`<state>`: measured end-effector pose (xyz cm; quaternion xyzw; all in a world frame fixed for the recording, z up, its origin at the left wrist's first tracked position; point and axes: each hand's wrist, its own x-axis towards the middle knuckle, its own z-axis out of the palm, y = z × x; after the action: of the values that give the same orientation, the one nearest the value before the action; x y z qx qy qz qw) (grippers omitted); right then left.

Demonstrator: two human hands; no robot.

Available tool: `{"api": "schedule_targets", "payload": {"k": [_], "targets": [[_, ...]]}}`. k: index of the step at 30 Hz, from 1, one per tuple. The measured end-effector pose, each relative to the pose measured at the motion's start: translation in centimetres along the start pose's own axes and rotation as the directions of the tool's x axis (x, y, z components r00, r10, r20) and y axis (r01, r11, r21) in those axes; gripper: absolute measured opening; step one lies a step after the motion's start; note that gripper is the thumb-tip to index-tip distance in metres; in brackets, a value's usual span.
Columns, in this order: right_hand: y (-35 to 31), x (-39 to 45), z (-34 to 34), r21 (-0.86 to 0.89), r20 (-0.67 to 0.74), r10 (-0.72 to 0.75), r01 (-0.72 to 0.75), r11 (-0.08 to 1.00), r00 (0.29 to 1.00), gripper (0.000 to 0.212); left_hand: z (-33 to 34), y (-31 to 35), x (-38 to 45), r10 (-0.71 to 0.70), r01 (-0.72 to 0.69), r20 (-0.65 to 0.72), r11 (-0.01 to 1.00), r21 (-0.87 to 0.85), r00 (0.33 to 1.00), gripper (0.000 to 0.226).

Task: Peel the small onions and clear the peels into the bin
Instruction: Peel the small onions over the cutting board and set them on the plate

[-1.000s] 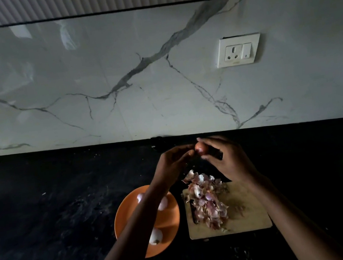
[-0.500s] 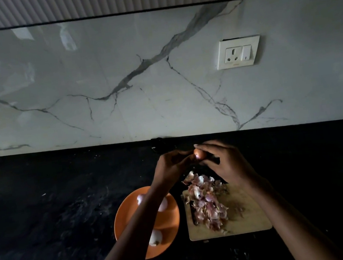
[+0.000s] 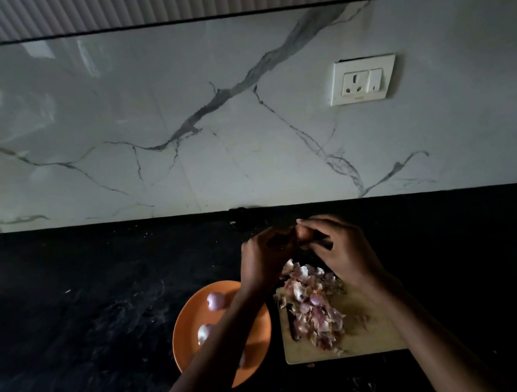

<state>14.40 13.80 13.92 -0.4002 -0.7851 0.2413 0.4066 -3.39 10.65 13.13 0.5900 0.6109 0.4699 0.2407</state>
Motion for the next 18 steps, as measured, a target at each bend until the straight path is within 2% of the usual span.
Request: {"api": "schedule_targets", "payload": {"k": [3,8,14,16,18], "targets": [[0.3,-0.1,0.0,0.004,-0.006,0.001,-0.001,1.0,1.0,0.05,0.1,0.2,-0.1,0.006,-0.005,-0.023,0.999,0.046,1.0,0.012],[0.4,-0.4,-0.1,0.046,-0.03,0.013,-0.011,0.999,0.999,0.05,0.4,0.6,-0.2,-0.118,0.117,-0.02,0.992,-0.04,0.993,0.013],[0.4,-0.3,0.0,0.05,-0.049,-0.023,0.026,0.998,0.999,0.049,0.4,0.8,-0.3,-0.122,0.118,-0.033,0.988,-0.098,0.992,0.014],[0.2,-0.1,-0.1,0.038,-0.077,-0.031,0.034,0.999,0.997,0.048,0.5,1.0,-0.3,-0.135,0.128,-0.04,0.98,-0.152,0.99,0.011],[-0.1,-0.1,-0.2,0.046,-0.111,-0.029,0.035,0.998,0.993,0.047,0.9,1.1,-0.3,-0.209,0.193,-0.02,0.932,-0.306,0.978,0.011]]}}
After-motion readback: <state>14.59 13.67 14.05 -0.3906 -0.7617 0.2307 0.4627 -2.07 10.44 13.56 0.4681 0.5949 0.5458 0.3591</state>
